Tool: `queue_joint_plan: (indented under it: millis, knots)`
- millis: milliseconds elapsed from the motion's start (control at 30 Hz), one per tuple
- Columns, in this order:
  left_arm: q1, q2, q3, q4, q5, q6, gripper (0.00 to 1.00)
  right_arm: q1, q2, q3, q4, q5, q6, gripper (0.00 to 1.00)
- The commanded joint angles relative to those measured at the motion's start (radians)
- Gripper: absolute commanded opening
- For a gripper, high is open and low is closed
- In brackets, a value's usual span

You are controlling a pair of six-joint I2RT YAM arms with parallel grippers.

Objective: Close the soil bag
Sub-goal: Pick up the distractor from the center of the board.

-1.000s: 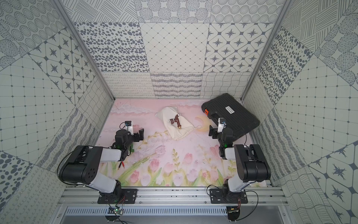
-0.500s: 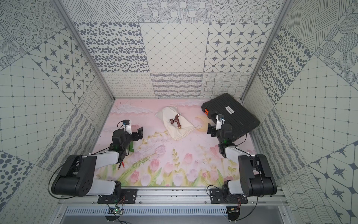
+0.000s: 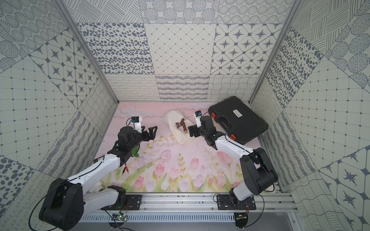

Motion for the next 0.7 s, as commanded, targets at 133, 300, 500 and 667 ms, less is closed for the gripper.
queue_joint_plan:
  millis: [133,300,500,667]
  knots:
    - [-0.133,0.146,0.011,-0.103,0.100,-0.211,0.98,0.077,0.216,0.161,-0.059,0.022,0.055,0.89]
    - [-0.144,0.223,0.040,-0.071,0.143,-0.249,0.98,0.074,0.350,0.272,-0.076,0.047,0.076,0.70]
    - [-0.146,0.255,0.058,-0.073,0.140,-0.257,0.98,0.062,0.447,0.370,-0.087,0.121,0.106,0.54]
    - [-0.146,0.274,0.067,-0.073,0.129,-0.261,0.98,0.053,0.508,0.443,-0.091,0.133,0.116,0.47]
